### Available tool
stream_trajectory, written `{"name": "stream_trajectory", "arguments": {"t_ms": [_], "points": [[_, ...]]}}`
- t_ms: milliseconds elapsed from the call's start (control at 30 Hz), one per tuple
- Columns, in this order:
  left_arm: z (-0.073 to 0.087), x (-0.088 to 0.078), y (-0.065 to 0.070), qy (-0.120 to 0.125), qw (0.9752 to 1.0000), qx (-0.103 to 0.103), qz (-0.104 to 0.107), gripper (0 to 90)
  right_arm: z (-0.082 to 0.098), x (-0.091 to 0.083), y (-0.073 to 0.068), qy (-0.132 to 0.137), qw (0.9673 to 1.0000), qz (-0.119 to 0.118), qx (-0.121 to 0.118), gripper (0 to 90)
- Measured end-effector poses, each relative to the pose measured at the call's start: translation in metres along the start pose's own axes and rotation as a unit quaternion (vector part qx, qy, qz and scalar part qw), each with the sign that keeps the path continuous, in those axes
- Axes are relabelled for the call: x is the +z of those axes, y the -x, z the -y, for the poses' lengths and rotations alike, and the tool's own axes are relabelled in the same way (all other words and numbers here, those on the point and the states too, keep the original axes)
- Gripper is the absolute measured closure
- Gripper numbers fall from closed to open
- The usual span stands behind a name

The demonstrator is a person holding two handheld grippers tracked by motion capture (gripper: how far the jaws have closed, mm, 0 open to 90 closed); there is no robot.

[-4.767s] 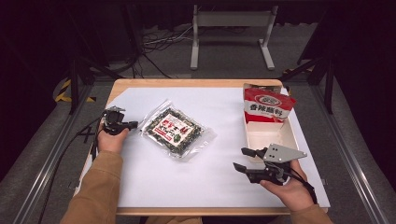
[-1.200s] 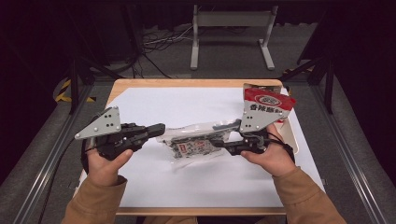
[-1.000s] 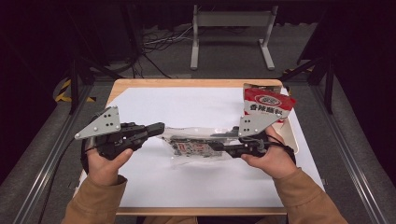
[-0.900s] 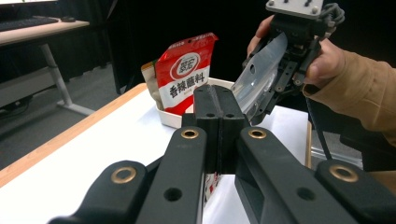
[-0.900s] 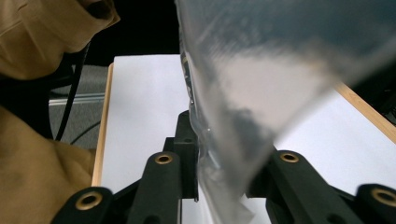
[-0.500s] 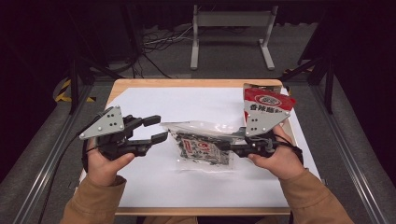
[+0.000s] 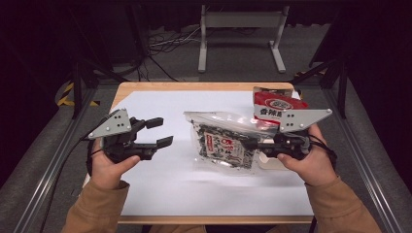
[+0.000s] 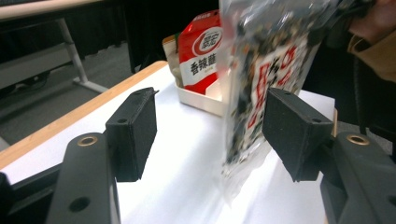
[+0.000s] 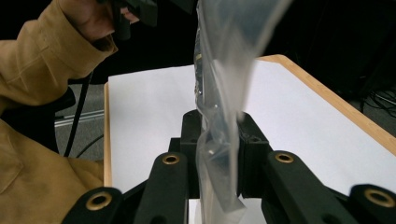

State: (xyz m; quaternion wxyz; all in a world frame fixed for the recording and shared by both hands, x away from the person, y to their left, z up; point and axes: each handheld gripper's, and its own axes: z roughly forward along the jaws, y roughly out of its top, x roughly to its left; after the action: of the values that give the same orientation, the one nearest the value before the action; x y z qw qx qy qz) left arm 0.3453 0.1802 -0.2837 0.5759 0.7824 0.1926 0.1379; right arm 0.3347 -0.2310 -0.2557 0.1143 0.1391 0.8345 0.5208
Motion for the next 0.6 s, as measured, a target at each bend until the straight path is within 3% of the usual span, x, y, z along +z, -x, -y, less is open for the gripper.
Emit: {"name": "stream_trajectory", "arguments": {"t_ms": [233, 300, 600], "points": [[0.008, 0.001, -0.01, -0.01, 0.9998, -0.009, -0.014, 35.4, -0.002, -0.012, 0.004, 0.008, 0.9996, 0.011, 0.024, 76.4], [0.011, 0.002, -0.014, -0.008, 0.9998, -0.018, -0.008, 35.3, -0.002, -0.016, 0.005, 0.011, 0.9994, 0.014, 0.03, 76.4], [0.024, 0.006, -0.026, -0.034, 0.9981, -0.027, -0.043, 35.0, -0.004, -0.031, 0.009, 0.02, 0.9986, 0.032, 0.037, 76.4]]}}
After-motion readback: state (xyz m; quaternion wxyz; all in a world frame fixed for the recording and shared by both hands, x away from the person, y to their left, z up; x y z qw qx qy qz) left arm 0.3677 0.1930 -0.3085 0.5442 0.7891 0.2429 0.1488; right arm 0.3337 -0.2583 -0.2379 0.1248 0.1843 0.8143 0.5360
